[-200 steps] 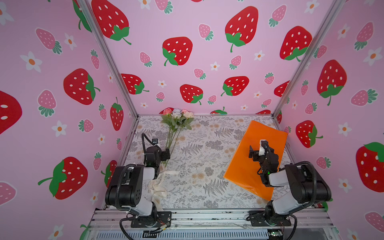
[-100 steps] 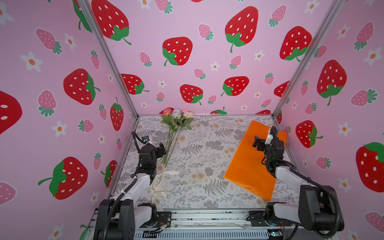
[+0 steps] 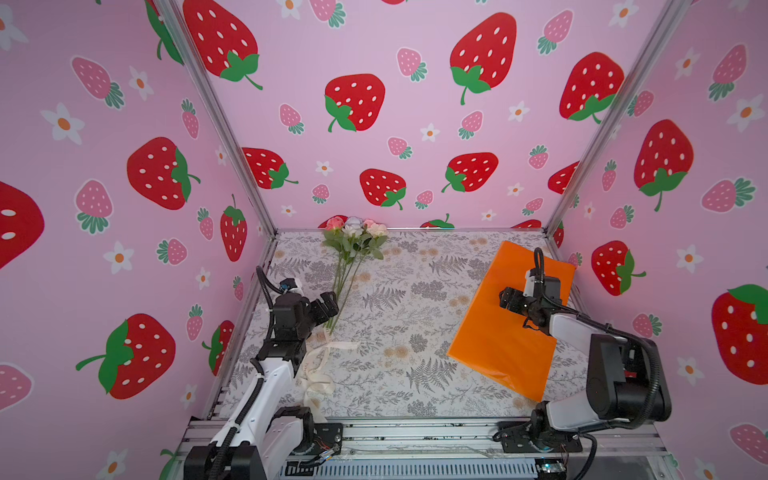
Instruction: Tie the bouquet of fake flowers
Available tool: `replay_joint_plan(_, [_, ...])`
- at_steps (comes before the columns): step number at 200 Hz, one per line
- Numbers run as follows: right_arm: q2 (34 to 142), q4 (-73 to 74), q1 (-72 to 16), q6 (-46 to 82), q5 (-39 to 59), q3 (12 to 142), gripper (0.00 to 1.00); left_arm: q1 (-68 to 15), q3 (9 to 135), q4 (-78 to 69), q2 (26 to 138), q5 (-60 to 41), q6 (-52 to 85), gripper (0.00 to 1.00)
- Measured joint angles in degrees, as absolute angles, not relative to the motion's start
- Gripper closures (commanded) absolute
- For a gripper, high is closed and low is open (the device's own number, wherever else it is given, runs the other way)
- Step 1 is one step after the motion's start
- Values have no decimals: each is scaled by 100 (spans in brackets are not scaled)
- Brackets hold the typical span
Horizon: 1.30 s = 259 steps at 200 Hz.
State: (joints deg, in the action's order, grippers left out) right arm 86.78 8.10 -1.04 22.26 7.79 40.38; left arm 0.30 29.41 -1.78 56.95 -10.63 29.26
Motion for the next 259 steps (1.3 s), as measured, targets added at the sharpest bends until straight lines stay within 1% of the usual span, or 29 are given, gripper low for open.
replay_joint_plan(21, [8945,692,-99,2204,755,4263,14,-158,3111,-71,6034,-1564,2943,0])
replay_joint_plan(54, [9295,467,-99,2093,773,4442,15,-657,3391,-60,6510,-1885,2919,0])
replay_joint_plan(75, [9476,327,-99,2012,856,4521,18,-939,3972,19,7303,-1964,2856,0])
replay_joint_plan(83, [9535,261,-99,1959,910,4560,21,-1026,4226,27,7627,-1966,2832,1])
replay_joint_plan(103, [9644,163,-99,1850,1074,4678,21,-1177,4939,75,8462,-1951,2768,2])
replay_joint_plan(117, [9721,132,-117,1767,1197,4766,26,-1234,5437,132,9043,-1949,2720,2])
replay_joint_plan(148, [9850,-10,-250,1544,1396,4932,27,-1260,6466,379,10210,-1881,2665,2])
replay_joint_plan(178, [9918,-176,-701,1354,1448,5061,27,-1229,7553,701,11336,-1726,2611,3])
replay_joint_plan(191, [9963,-239,-943,1293,1452,5127,31,-1194,7948,805,11738,-1678,2596,3])
replay_joint_plan(207, [10040,-322,-1229,1208,1441,5227,31,-1125,8442,976,12171,-1632,2596,3])
replay_joint_plan(231, [10200,-416,-1758,1098,1391,5441,31,-947,9247,1138,12689,-1544,2596,3])
replay_joint_plan(259, [10337,-434,-2521,1009,1378,5599,32,-705,9865,1221,13102,-1492,2687,3])
